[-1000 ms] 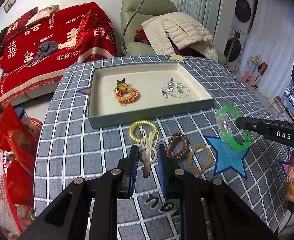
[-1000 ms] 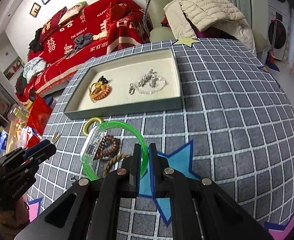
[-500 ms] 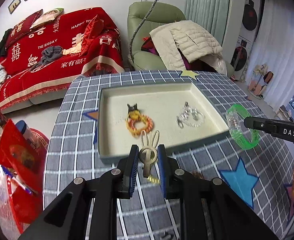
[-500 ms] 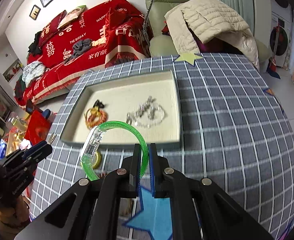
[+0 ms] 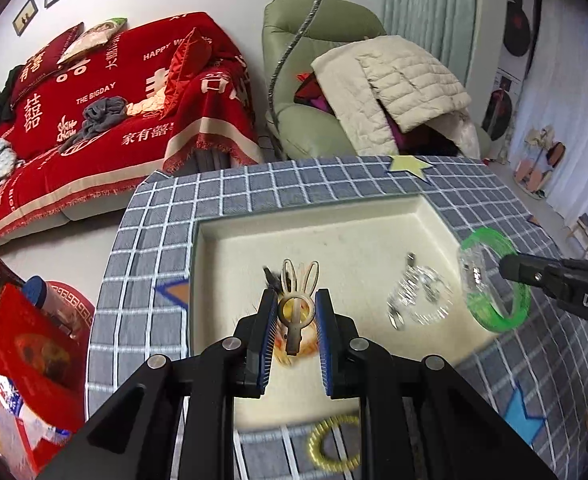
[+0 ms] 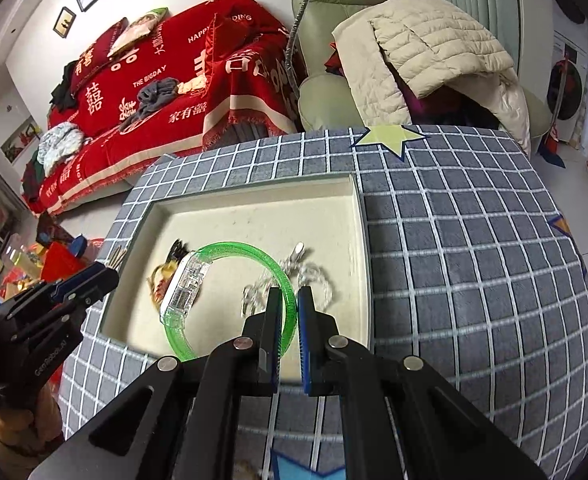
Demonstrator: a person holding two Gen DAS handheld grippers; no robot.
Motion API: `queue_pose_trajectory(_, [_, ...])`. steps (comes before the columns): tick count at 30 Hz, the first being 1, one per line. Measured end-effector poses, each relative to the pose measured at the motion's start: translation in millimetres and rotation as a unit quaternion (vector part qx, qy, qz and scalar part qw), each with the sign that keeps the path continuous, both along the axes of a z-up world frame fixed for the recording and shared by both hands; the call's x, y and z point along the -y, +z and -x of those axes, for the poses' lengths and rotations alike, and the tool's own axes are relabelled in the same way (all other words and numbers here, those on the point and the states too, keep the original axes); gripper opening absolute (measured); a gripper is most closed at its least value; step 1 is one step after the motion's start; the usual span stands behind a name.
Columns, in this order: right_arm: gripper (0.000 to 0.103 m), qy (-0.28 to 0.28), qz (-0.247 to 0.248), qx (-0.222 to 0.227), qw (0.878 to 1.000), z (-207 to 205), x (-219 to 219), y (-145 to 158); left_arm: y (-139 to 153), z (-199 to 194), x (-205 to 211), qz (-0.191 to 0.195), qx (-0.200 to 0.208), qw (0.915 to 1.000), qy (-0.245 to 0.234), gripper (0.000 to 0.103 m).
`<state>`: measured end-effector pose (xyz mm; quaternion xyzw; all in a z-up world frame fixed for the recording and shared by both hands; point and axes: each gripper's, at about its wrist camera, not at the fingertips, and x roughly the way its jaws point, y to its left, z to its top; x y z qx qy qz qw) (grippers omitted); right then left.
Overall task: Organize jewelry
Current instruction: 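Carry the hair clip in the left tool while the right tool carries the green bangle to the tray, then open the left tool releasing the hair clip while the right tool drops the bangle onto the crystal bracelet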
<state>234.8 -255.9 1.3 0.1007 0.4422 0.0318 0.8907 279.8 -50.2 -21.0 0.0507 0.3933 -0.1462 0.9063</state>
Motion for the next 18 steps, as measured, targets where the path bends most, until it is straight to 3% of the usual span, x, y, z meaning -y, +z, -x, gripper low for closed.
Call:
queue_pose_trajectory(9, [0.008, -0.021, 0.006, -0.027, 0.999, -46.6, 2.6, -32.4, -37.5, -43.3, -10.5, -0.012, -0.035, 0.9986, 0.037, 0.04])
queue_pose_trajectory(18, [0.008, -0.024, 0.028, -0.052, 0.998, -68.2, -3.5, -67.7, -60.7, -47.9, 0.0, -0.033, -0.04, 0.9984, 0.025, 0.04])
